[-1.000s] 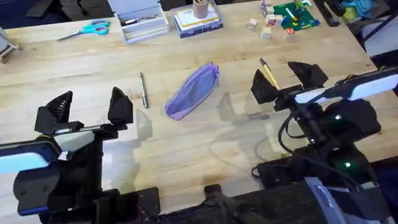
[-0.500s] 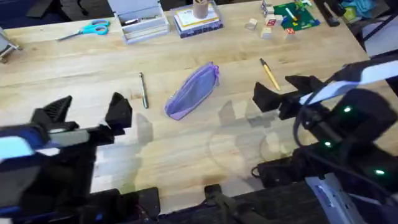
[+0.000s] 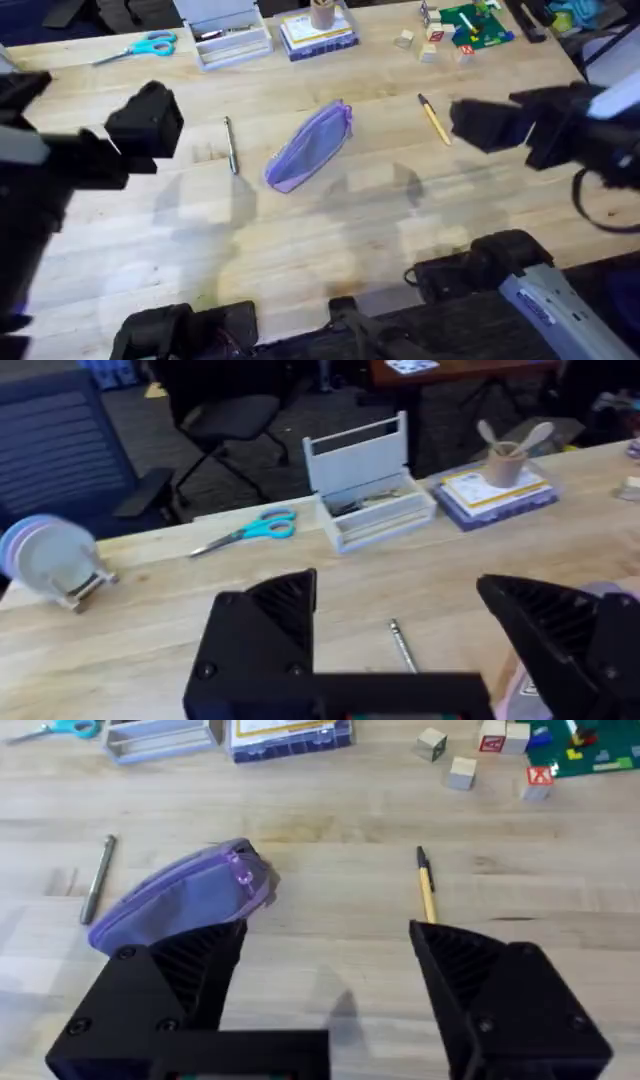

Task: Unzip the bag, pick up the pens from the table one at a time and place them inside, then zip the bag closed.

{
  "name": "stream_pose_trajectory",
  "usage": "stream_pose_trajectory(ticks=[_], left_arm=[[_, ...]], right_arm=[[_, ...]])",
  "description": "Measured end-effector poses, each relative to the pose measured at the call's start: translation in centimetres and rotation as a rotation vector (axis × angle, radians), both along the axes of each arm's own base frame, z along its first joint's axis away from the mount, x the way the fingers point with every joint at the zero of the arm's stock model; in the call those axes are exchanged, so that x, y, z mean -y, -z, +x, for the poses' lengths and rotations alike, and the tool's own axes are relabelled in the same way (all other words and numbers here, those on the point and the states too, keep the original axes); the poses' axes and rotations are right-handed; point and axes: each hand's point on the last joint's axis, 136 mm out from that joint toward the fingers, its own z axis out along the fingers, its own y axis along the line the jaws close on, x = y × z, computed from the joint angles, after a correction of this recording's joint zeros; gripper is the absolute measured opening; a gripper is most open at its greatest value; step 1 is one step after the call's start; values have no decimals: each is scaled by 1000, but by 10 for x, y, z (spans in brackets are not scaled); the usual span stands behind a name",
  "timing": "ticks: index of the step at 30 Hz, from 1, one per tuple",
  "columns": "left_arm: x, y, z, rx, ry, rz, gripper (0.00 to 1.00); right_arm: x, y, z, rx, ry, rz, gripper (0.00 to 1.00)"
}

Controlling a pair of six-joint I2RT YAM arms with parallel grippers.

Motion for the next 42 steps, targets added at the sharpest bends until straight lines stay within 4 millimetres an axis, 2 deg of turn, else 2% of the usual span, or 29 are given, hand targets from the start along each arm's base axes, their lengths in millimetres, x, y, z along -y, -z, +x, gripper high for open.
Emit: stream_pose_trajectory(ticks=[4,8,13,19,25,32,42], left_arm=[[13,-11,5,-34,83,12,994],[30,-7,14,-73,192,36,993],[55,11,15,-128,367,66,994],[79,39,-1,-198,586,136,994],[94,63,-12,-265,740,161,994],[102,79,-22,-288,860,203,994],[133,126,-23,-444,1039,216,995]], right_arm=[[0,-14,10,-3,-3,0,998],[0,-13,17,-19,-10,-13,998],[0,-9,22,-36,-32,-48,998],[0,-9,22,-29,-66,-104,998],[0,-13,25,-2,-89,-145,998],[0,-15,26,18,-140,-233,998],[0,-15,26,23,-162,-271,998]])
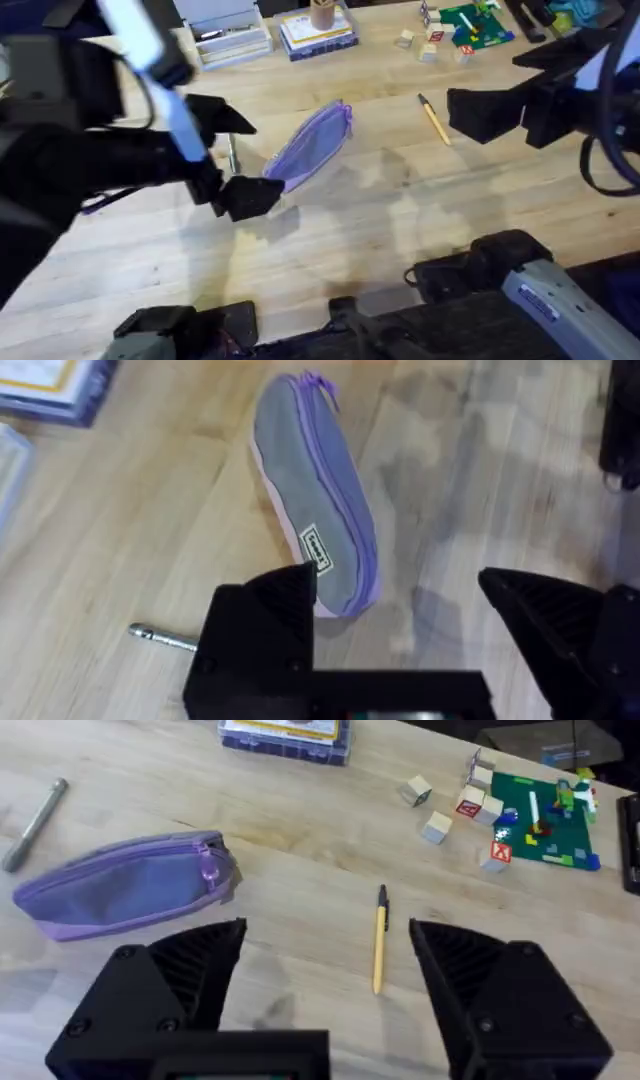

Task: Unzip the bag, pick up the pens from the table one at a time and place them inside, then zip the bag closed.

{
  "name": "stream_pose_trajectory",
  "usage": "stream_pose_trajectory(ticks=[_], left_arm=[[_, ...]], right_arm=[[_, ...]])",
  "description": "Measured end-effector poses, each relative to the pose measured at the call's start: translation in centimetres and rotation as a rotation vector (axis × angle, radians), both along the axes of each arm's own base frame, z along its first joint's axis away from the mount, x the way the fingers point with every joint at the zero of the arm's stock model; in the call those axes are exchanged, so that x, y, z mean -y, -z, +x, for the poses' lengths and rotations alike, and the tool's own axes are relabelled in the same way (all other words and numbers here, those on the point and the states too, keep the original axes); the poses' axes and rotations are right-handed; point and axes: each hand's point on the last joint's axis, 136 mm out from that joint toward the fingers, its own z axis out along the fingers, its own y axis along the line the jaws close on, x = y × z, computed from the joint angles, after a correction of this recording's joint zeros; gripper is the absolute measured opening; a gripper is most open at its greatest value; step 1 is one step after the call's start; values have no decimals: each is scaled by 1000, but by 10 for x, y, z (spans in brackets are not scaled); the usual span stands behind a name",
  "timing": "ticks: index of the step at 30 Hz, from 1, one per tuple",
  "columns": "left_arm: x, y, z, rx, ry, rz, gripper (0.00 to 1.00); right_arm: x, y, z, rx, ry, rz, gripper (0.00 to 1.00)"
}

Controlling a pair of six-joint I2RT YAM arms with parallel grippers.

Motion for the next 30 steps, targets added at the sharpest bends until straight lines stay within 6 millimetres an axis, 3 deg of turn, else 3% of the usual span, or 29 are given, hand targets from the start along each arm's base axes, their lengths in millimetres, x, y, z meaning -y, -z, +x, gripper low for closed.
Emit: stream_pose_trajectory(ticks=[16,30], left_arm=[[29,77,27,-127,89,99,996],[30,79,30,-122,90,98,995]], right_arm=[[0,0,0,3,-15,-25,998],[0,0,0,3,-15,-25,998]])
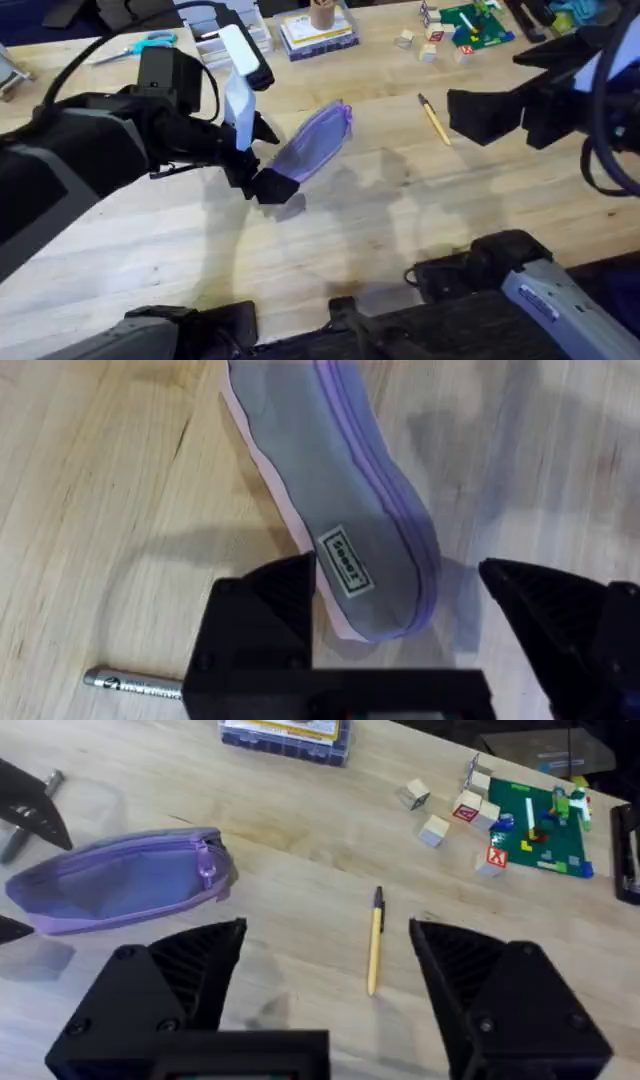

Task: Unzip the bag, pick up the pens from the table one at a time and place them inside, then zip the bag closed.

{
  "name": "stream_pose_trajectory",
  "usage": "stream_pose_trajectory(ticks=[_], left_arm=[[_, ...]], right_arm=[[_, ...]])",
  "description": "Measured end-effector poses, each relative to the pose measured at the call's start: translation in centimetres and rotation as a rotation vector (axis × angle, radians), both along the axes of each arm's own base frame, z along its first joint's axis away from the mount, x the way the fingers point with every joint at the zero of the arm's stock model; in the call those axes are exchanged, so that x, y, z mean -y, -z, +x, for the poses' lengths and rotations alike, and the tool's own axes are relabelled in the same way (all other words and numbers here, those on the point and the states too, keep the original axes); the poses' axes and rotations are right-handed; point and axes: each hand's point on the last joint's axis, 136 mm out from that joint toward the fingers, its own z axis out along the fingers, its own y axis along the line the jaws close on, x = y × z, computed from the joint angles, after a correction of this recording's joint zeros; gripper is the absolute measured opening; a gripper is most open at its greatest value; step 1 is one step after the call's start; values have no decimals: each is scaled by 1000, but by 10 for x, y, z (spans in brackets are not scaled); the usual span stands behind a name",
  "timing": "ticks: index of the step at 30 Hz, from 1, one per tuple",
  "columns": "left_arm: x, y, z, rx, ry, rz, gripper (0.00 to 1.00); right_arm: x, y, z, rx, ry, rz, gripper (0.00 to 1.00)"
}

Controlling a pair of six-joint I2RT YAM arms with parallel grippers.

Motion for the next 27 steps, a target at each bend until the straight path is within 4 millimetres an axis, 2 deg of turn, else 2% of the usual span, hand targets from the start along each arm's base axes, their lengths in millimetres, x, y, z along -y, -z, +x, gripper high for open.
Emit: stream_pose_trajectory(ticks=[3,4,6,8,10,11,24,25,27], left_arm=[[0,0,0,1,0,0,974],[0,0,0,0,-1,0,891],[0,0,0,2,1,0,694],[0,0,1,5,2,2,458],[-1,1,2,12,0,8,158],[-1,1,3,21,-1,13,71],[-2,2,4,21,-3,17,43],[-2,2,4,21,-3,17,43],[-2,2,4,21,-3,17,43]], right_arm=[[-1,0,0,0,-7,4,998],[-3,0,0,0,-15,9,998],[-6,0,-1,-1,-32,20,998],[-9,1,0,-6,-45,27,998],[-13,4,2,-26,-63,39,998],[-15,7,4,-40,-72,45,998],[-62,61,32,-335,-286,245,998],[-68,73,37,-395,-304,286,998],[-71,83,41,-449,-299,314,998]])
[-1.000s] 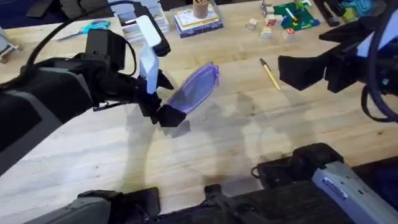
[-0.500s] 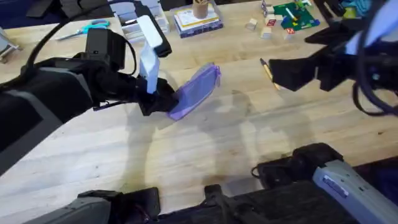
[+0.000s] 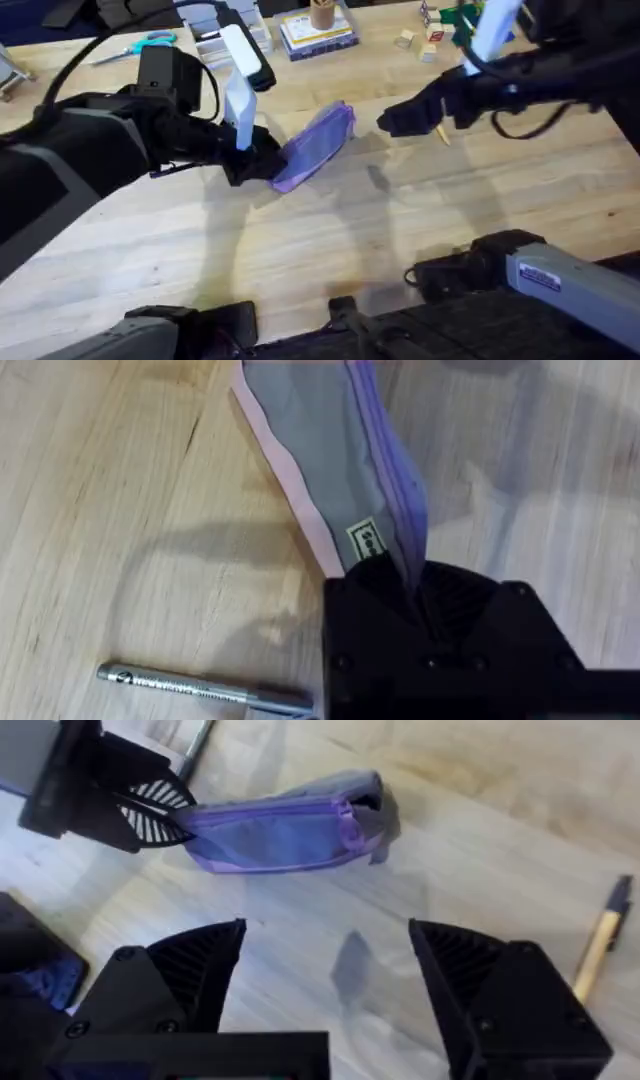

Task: Unzip the bag, pick up the pens from the table one at a time and place them inside, then zip the bag closed.

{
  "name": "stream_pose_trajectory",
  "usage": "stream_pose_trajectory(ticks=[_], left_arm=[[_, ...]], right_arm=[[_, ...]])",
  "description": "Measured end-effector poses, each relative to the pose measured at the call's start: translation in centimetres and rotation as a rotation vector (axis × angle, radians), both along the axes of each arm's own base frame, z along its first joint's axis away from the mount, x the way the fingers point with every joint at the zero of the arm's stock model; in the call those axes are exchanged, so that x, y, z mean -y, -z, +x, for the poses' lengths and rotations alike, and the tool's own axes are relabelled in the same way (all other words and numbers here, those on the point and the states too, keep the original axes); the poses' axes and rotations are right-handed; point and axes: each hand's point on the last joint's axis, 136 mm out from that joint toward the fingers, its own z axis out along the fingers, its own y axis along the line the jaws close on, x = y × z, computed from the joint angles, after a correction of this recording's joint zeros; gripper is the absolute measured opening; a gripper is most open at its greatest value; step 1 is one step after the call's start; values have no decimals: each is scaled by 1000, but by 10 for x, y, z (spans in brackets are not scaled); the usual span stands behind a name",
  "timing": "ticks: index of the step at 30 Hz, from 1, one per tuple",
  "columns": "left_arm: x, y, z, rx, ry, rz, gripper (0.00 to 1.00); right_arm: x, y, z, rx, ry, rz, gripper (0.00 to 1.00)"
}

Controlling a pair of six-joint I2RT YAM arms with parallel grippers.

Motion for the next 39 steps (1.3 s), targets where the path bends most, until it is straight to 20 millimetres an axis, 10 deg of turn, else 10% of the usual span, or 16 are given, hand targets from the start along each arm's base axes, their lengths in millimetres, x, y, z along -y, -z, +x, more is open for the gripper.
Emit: stream_pose_trajectory(ticks=[18,39], left_arm=[[0,0,0,0,0,0,43],[0,0,0,0,0,0,42]], right_arm=[[-32,67,43,-159,-75,25,998],[-45,78,65,-110,-111,27,917]])
